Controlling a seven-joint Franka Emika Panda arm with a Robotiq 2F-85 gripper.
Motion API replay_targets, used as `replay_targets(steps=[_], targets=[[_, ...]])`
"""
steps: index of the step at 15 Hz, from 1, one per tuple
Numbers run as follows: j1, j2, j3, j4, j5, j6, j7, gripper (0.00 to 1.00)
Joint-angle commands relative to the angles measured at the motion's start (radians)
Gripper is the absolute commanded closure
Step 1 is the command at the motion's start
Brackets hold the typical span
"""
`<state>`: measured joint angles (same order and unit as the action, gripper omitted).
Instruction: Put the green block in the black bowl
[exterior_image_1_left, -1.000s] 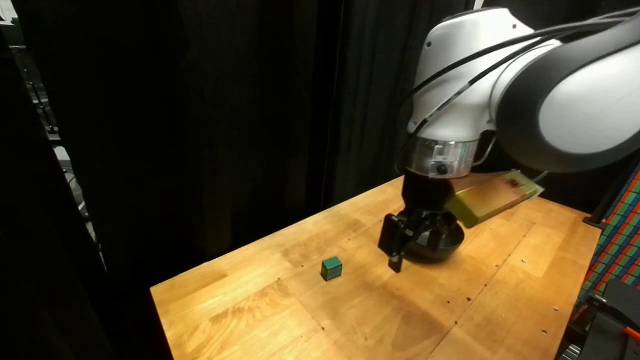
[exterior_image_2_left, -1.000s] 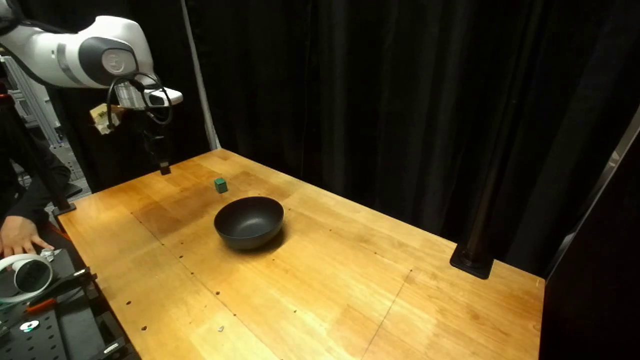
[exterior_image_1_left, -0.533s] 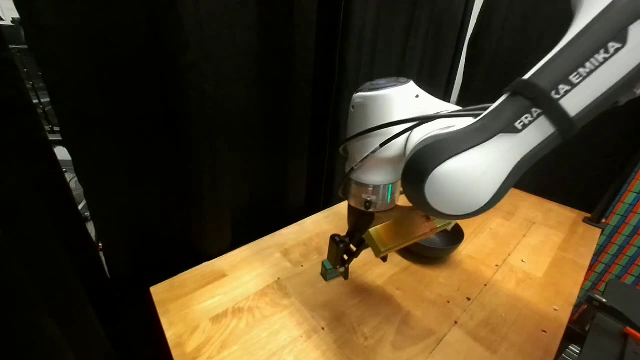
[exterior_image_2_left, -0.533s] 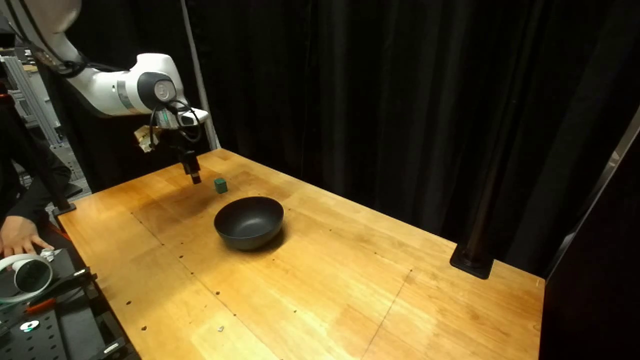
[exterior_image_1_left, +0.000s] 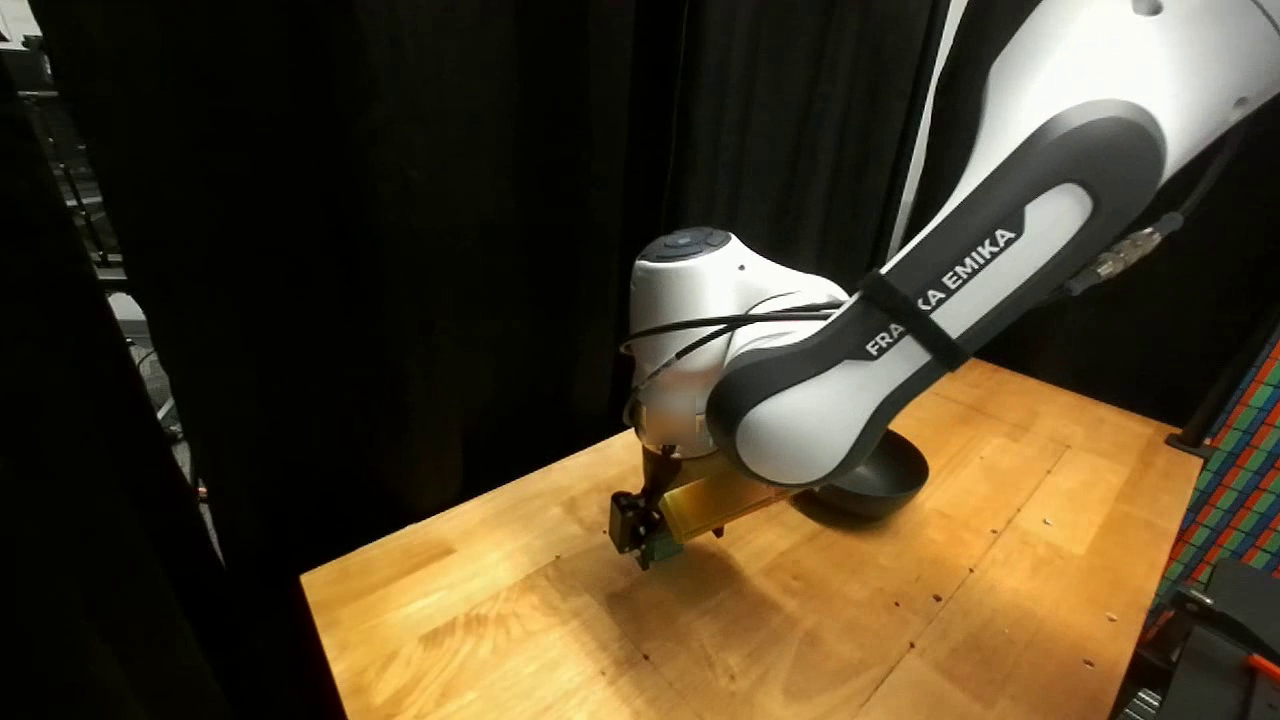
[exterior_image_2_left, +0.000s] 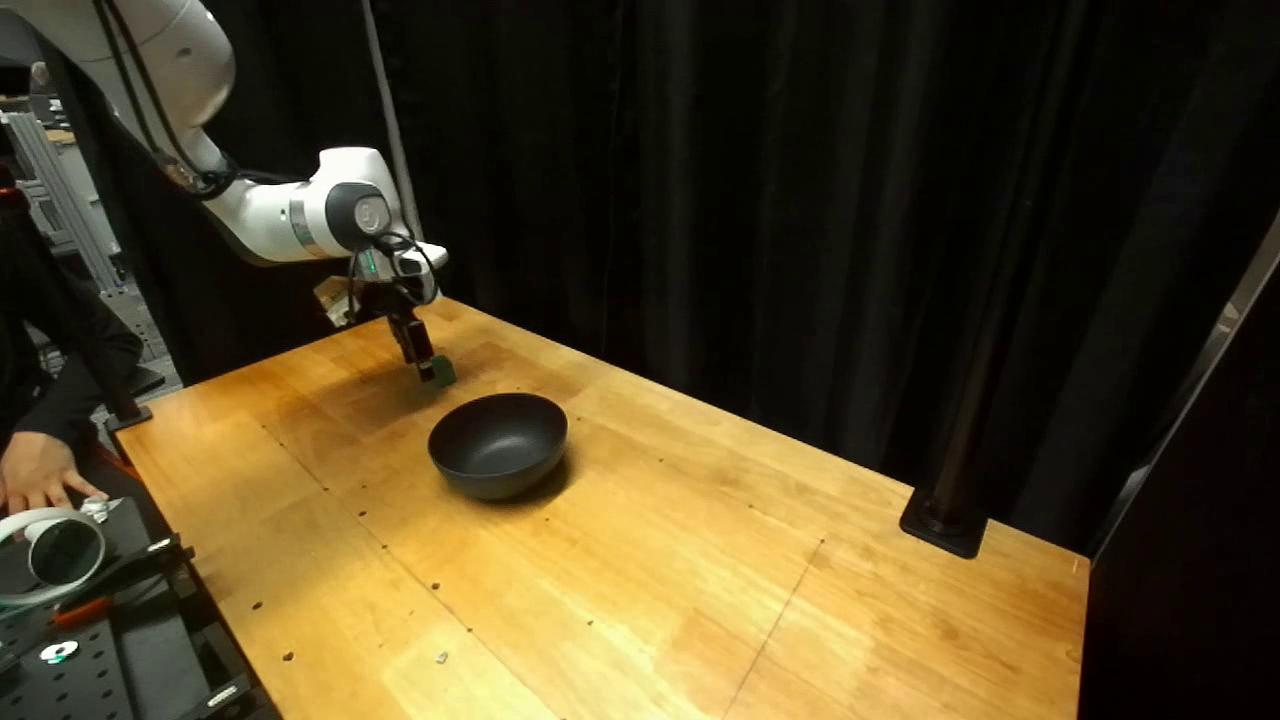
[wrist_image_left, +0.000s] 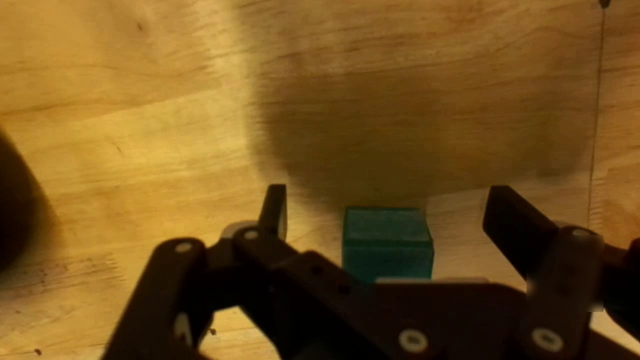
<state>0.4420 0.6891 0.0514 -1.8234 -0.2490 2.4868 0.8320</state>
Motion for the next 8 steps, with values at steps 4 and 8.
replay_targets(steps=[4, 8], targets=[[0.064, 0.096, -0.071, 0.147, -0.003, -0.025, 0.037, 0.28], [0.078, 0.084, -0.097, 0.147, -0.005, -0.026, 0.059, 0.58]])
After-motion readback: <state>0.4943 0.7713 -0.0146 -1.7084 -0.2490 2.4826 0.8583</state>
